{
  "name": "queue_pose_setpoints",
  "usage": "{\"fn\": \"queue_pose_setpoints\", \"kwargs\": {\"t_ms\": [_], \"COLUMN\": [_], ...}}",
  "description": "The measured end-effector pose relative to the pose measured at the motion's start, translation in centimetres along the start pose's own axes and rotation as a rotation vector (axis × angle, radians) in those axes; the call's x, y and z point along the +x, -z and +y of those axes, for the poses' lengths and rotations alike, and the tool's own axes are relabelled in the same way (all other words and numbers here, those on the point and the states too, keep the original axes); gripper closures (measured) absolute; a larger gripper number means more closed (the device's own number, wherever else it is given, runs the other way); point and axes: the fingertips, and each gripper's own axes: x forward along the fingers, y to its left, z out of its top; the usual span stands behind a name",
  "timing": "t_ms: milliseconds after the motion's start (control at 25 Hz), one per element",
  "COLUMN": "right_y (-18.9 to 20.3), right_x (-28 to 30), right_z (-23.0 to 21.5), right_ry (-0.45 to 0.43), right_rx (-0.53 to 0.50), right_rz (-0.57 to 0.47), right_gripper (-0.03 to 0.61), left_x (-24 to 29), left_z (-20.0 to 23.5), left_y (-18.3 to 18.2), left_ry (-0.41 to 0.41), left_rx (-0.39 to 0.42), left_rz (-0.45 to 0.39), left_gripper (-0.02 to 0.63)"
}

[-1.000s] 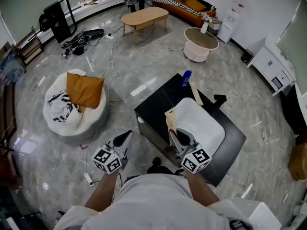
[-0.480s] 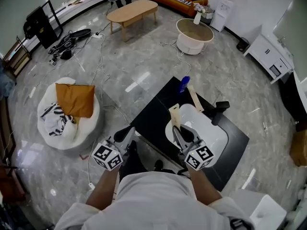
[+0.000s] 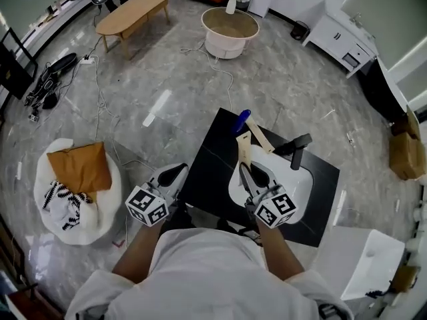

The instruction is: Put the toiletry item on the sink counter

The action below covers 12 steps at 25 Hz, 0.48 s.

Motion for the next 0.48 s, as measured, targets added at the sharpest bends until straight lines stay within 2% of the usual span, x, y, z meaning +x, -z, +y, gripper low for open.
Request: {"fn": "queue_pose_setpoints", "kwargs": {"t_ms": [280,480], "right_y": [-0.3,2.4], "right_x": [1.8,2.4], "right_z": [-2.4,-3.3], "right_ry": [0.171,0.189], "right_rx": [0.0,-0.014], "right_rz": [-0.002,0.087], "right_gripper": [0.535,0.535], "left_x": [3.0,5.0], "left_z": [3.0,4.6], "left_y": [0.5,2.3], "left_ry": [0.16,0.176], "left_rx": [-0.002,-0.016], "left_rz": [0.089,0.126], "left_gripper": [0.595,0.595]}}
